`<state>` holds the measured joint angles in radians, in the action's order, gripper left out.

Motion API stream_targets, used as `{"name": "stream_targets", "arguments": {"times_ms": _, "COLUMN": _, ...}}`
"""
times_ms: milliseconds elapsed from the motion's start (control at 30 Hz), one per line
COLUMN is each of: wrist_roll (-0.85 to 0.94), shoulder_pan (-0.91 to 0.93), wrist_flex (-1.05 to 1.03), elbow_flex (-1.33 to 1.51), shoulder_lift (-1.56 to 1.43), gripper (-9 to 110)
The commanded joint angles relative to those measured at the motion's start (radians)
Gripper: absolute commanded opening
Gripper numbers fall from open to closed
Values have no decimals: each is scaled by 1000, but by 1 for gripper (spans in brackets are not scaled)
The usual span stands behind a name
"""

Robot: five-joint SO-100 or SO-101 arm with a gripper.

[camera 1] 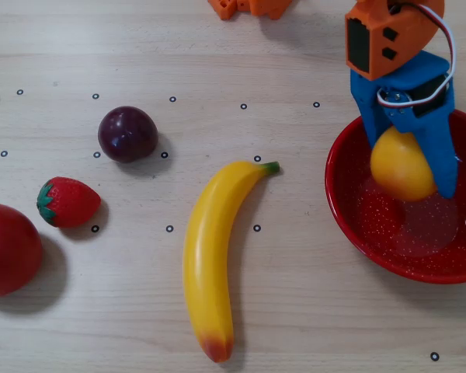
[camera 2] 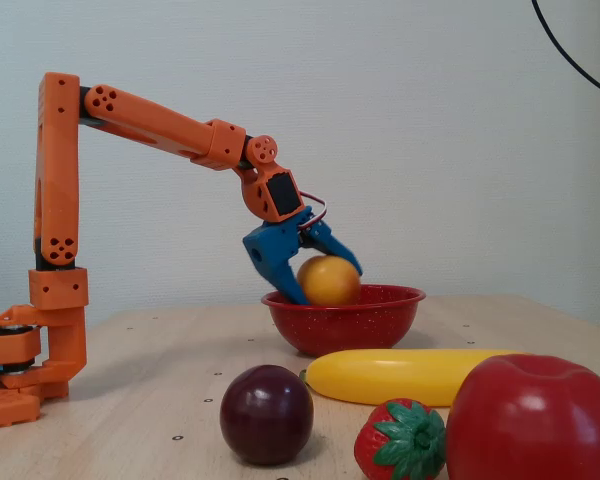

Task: Put the peach in the red bowl.

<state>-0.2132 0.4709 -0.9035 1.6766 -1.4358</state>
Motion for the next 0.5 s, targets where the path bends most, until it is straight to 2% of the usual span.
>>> {"name": "stream_targets", "arguments": {"times_ms": 0, "wrist_roll": 0, "shoulder_pan": 21, "wrist_flex": -37, "elbow_flex": -69, "shoulder_lift": -37, "gripper": 48}}
{"name": "stream_targets", "arguments": {"times_ms": 233, "wrist_roll": 28, "shoulder_pan": 23, "wrist_flex": -87, "elbow_flex": -127, "shoulder_lift": -28, "gripper": 53}}
{"name": "stream_targets", "arguments": {"times_ms": 333, "wrist_roll": 55, "shoulder_pan": 18, "wrist_flex": -95, "elbow_flex": -181, "shoulder_lift": -55, "gripper": 49}}
{"name": "stream_targets", "arguments": {"times_ms": 467, "wrist_roll": 98, "shoulder_pan": 3, "wrist_flex": -98, "elbow_flex": -215, "shoulder_lift": -124, "gripper": 37}}
